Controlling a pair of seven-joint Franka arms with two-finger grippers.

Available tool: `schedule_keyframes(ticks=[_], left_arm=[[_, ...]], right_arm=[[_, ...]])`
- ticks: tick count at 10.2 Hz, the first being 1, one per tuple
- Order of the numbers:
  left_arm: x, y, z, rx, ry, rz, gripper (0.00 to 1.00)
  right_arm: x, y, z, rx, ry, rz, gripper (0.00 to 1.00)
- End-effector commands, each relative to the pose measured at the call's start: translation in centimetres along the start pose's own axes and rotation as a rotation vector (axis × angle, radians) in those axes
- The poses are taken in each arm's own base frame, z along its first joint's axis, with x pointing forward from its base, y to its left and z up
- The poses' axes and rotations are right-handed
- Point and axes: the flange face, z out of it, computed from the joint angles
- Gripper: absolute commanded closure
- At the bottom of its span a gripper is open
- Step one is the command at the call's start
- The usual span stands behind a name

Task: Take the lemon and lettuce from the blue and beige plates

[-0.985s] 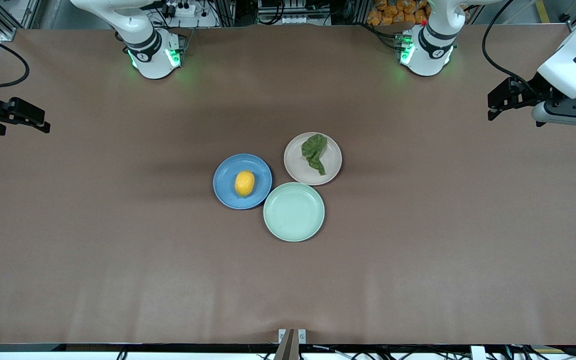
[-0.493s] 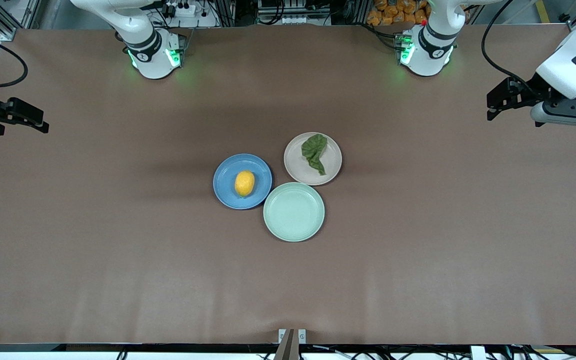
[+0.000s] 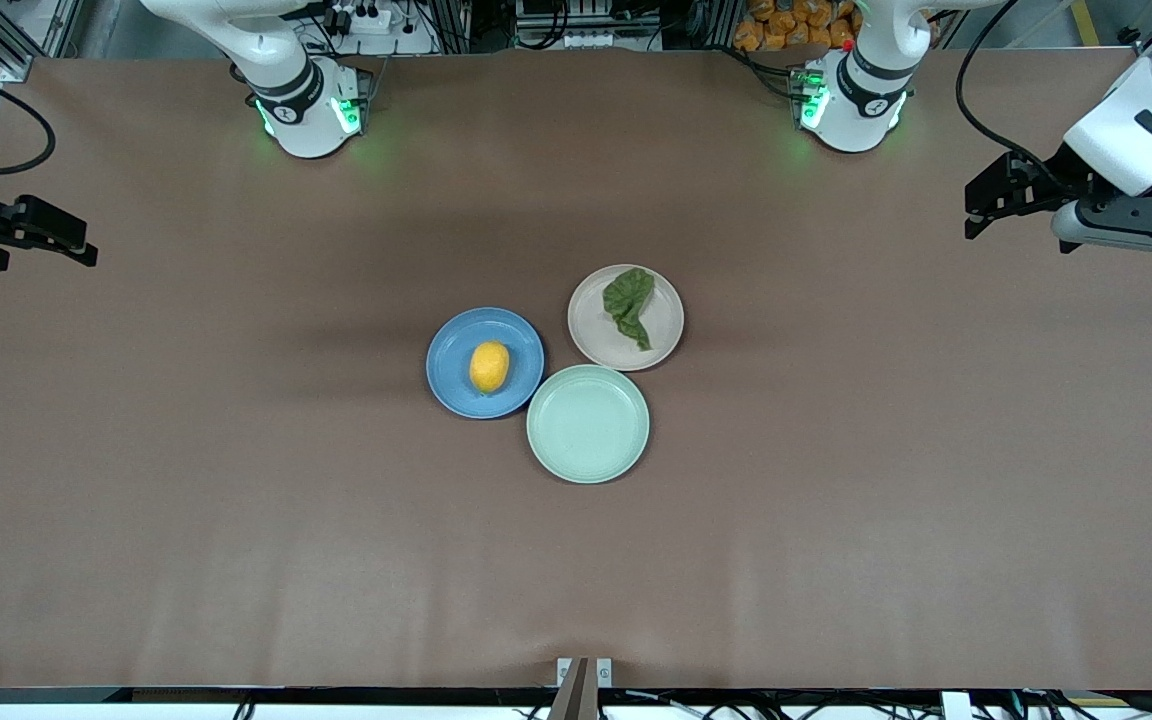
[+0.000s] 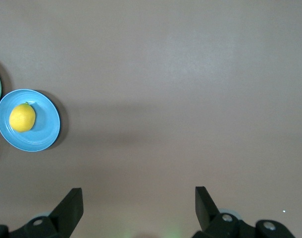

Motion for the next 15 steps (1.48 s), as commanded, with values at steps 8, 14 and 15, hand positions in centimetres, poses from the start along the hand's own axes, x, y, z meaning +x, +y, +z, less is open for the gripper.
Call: schedule_keyframes(ticks=[8, 14, 15], left_arm=[[-0.5, 0.3, -0.3, -0.021, -0.002, 0.010, 0.00], [0.1, 2.1, 1.0, -0.024, -0.028, 0.041, 0.00], [0.2, 2.6, 1.5, -0.026, -0.036, 0.049, 0.00]], right_arm=[[0.1, 0.4, -0.3, -0.001, -0.003, 0.003, 0.00], [0.1, 0.4, -0.3, -0.001, -0.003, 0.002, 0.00], [0.1, 0.4, -0.3, -0.001, -0.004, 0.002, 0.00]])
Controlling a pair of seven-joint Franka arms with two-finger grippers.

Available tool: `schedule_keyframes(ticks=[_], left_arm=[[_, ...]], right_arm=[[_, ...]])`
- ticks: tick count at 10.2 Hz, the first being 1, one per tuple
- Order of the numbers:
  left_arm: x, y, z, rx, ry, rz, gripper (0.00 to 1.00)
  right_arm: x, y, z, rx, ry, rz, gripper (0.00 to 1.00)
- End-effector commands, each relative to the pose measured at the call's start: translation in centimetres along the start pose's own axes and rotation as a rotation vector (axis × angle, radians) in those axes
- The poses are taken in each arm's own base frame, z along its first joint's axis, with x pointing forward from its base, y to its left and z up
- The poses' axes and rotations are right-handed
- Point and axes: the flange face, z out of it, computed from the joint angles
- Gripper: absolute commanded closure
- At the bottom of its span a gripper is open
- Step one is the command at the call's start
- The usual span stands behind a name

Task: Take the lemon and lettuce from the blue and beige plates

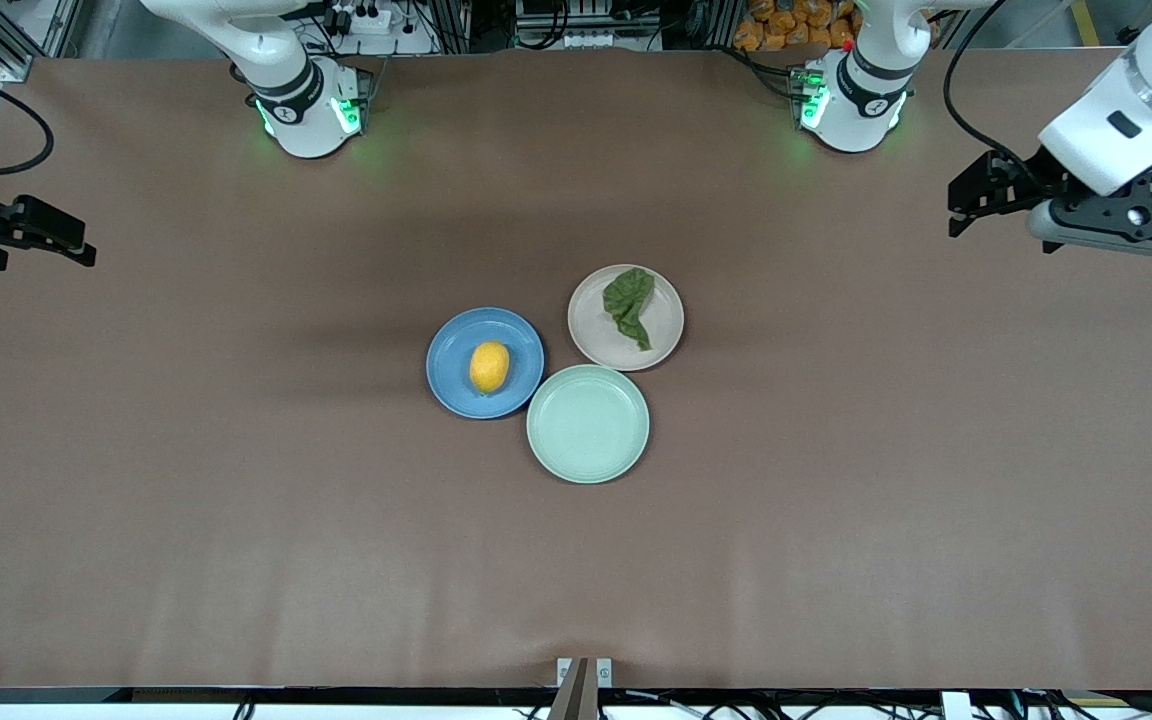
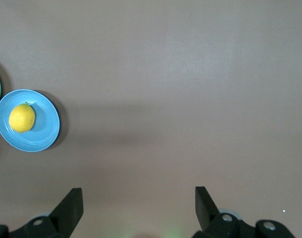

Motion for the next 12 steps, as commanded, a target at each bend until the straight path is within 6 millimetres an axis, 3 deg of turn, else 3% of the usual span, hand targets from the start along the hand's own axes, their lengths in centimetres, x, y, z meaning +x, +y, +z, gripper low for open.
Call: schedule_keyframes(ticks=[1, 6, 9, 12], left_arm=[[0.3, 1.2, 1.2, -0.035, -0.025, -0.010, 0.00], [2.5, 8.0, 5.7, -0.058, -0.060, -0.030, 0.00], [2.7, 13.9, 11.6, -0.072, -0.036, -0.095, 0.00], [0.5, 20.9, 17.8, -0.077, -0.012, -0.123, 0.00]], right_arm=[[0.1, 0.3, -0.4, -0.001, -0.003, -0.001, 0.00], [0.1, 0.2, -0.2, 0.005, -0.007, 0.008, 0.00], [0.1, 0.0, -0.1, 0.009, -0.008, 0.007, 0.00], [0.1, -0.3, -0.1, 0.011, -0.014, 0.006, 0.00]])
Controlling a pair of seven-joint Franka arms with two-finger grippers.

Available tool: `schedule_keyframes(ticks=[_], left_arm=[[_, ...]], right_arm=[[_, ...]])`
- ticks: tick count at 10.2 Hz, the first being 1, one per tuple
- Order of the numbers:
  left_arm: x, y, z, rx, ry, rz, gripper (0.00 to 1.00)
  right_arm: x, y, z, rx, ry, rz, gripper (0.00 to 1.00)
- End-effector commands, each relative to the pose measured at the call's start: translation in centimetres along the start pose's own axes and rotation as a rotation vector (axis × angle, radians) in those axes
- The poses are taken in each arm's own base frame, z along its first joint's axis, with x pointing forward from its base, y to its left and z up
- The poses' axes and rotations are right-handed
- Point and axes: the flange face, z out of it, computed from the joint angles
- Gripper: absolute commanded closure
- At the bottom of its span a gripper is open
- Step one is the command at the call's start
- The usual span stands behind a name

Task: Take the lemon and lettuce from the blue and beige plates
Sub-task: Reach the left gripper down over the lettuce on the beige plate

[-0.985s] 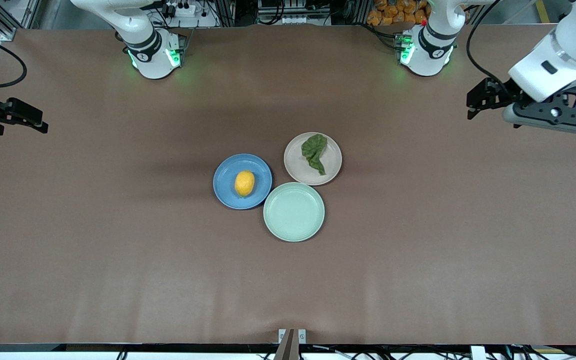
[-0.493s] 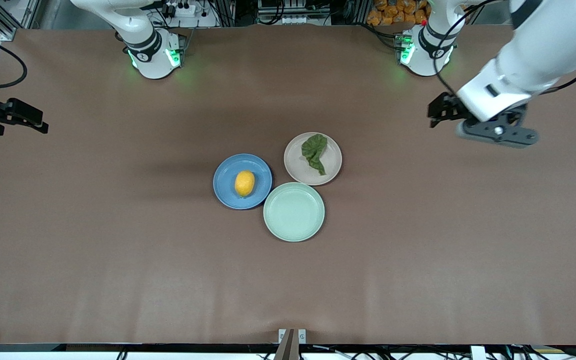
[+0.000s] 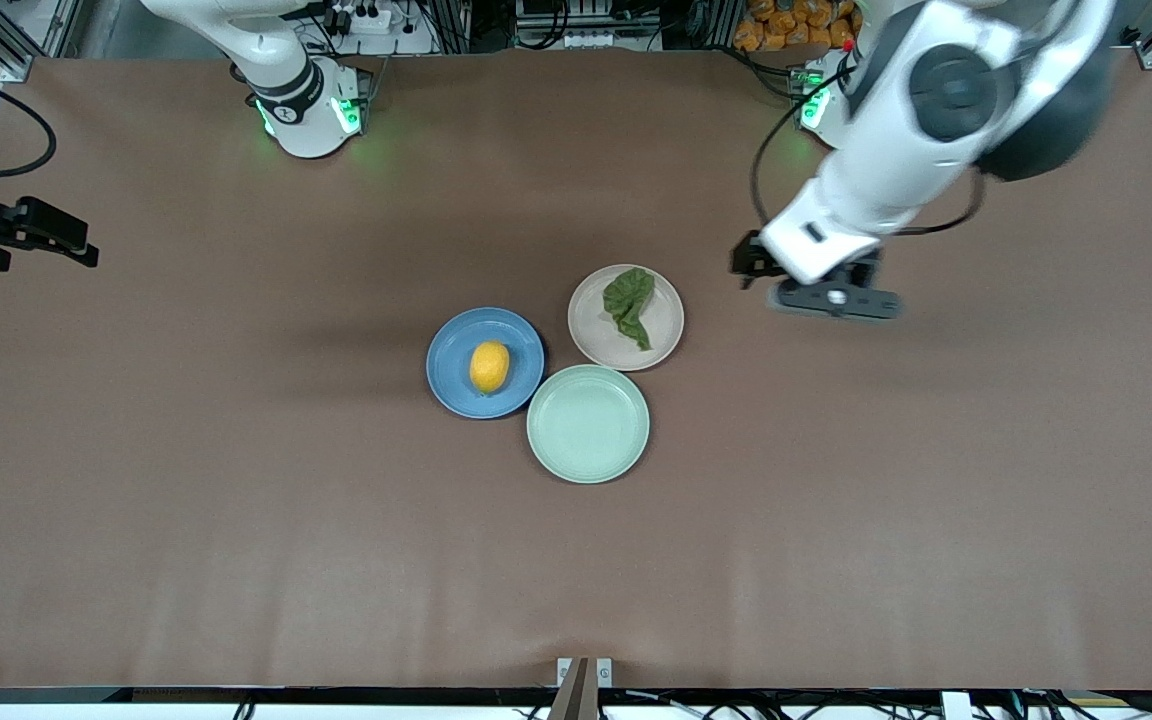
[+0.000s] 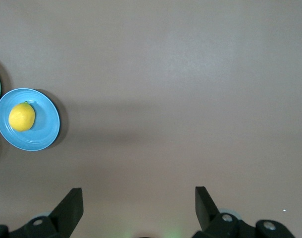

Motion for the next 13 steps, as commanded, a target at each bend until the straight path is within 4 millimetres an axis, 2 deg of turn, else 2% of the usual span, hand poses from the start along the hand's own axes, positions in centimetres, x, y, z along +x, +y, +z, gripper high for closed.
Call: schedule_keyframes(ticks=[1, 3, 5, 7, 10, 13], left_arm=[[-2.1, 3.7, 4.6, 0.005, -0.014, -0.008, 0.00], [-2.8, 7.2, 9.7, 0.052, -0.036, -0.003, 0.00], [-4.4, 11.3, 15.7, 0.117, -0.027, 0.000, 0.00], [-6.2, 14.4, 20.8, 0.146, -0.014, 0.028, 0.00], [-6.9, 15.1, 25.8, 0.163, -0.031, 0.088, 0.00], [-7.6, 15.9, 28.9, 0.143, -0.038, 0.122, 0.00]], right_arm=[[0.0, -0.4, -0.3, 0.011, -0.009, 0.002, 0.00], [0.0, -0.8, -0.3, 0.012, -0.009, 0.004, 0.00], [0.1, -1.9, -0.3, 0.010, -0.006, 0.024, 0.00], [0.1, -3.2, -0.3, 0.011, -0.006, 0.042, 0.00], [0.7, -6.1, 0.5, 0.035, -0.014, 0.088, 0.00], [2.2, -9.3, 2.8, 0.073, -0.043, 0.133, 0.00]])
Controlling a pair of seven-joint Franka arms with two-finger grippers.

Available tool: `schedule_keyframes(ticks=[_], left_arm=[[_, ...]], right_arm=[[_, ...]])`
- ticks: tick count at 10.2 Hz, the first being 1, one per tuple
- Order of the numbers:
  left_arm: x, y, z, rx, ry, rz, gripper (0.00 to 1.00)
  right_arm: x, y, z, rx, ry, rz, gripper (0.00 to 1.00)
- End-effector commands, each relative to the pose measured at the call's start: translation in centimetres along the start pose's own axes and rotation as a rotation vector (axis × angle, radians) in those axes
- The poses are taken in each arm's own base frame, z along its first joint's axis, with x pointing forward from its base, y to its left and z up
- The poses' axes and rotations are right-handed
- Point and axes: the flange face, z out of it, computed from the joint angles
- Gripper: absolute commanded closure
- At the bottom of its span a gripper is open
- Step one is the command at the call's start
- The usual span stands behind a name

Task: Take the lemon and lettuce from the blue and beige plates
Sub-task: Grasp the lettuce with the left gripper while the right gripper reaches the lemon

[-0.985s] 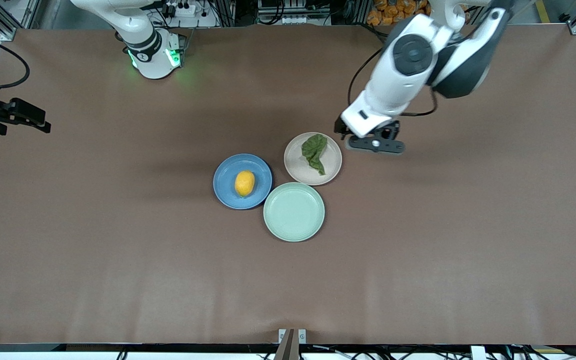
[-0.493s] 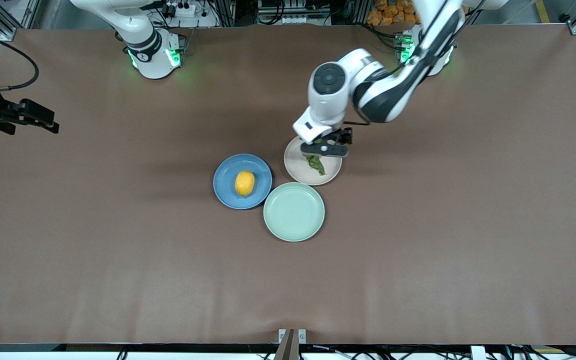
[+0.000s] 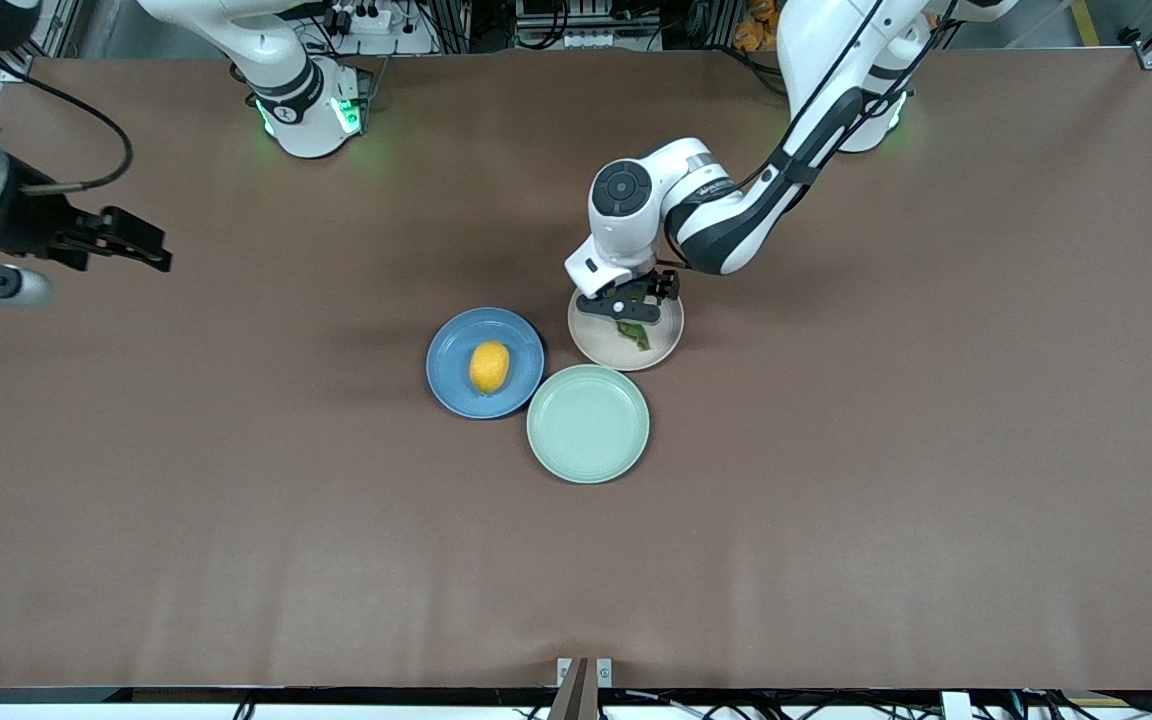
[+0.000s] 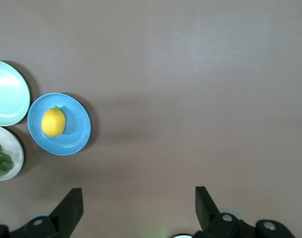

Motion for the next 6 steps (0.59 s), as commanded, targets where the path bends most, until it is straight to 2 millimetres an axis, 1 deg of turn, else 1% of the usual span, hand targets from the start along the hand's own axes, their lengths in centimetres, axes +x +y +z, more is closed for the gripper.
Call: schedule_keyframes(ticks=[1, 2, 4, 5, 6], left_arm=[[0.3, 0.8, 1.6, -0.002, 0.015, 0.016, 0.00], [0.2, 0.8, 2.1, 0.001, 0.010, 0.019, 0.00], [0.5, 0.6, 3.3, 0.003, -0.008, 0.015, 0.00], [0.6, 0.7, 3.9, 0.002, -0.016, 0.016, 0.00], [0.6, 0.7, 4.1, 0.003, -0.020, 0.014, 0.27]], right_arm=[[1.4, -3.6, 2.2, 0.017, -0.017, 0.051, 0.00], [1.6, -5.7, 3.4, 0.008, -0.027, 0.075, 0.00], [2.3, -9.1, 6.3, -0.007, -0.048, 0.073, 0.00], [2.9, -10.5, 8.1, -0.014, -0.064, 0.078, 0.00], [3.0, -12.5, 9.8, -0.026, -0.072, 0.082, 0.00]])
